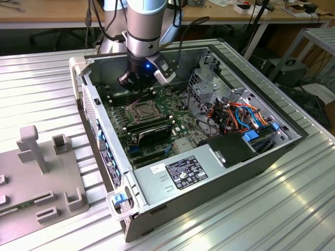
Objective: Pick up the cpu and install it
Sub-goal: 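Install the first cpu locking lever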
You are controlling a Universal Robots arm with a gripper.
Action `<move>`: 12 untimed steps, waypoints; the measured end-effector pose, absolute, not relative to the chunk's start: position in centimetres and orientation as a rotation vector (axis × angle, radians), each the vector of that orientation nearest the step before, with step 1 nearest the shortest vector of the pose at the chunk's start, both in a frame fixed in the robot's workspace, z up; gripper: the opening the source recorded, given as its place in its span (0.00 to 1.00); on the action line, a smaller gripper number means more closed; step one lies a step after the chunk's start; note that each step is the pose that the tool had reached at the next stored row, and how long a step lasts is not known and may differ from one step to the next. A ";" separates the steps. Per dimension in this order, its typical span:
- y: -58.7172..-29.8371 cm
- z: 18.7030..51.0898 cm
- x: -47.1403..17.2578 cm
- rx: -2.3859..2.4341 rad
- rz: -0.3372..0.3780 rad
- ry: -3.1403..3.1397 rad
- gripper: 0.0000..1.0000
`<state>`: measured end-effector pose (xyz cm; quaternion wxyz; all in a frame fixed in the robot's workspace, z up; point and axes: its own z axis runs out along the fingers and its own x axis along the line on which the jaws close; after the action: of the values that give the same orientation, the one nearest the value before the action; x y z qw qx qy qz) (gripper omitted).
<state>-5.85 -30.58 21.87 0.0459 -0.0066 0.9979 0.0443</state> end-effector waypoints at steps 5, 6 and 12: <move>-30.6 21.5 -5.6 -0.020 0.134 3.048 0.11; -30.6 21.4 -5.6 -0.020 0.135 3.048 0.11; -30.6 21.1 -5.4 -0.020 0.134 3.048 0.11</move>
<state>-5.42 -30.58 21.05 0.0454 -0.0065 0.9980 0.0440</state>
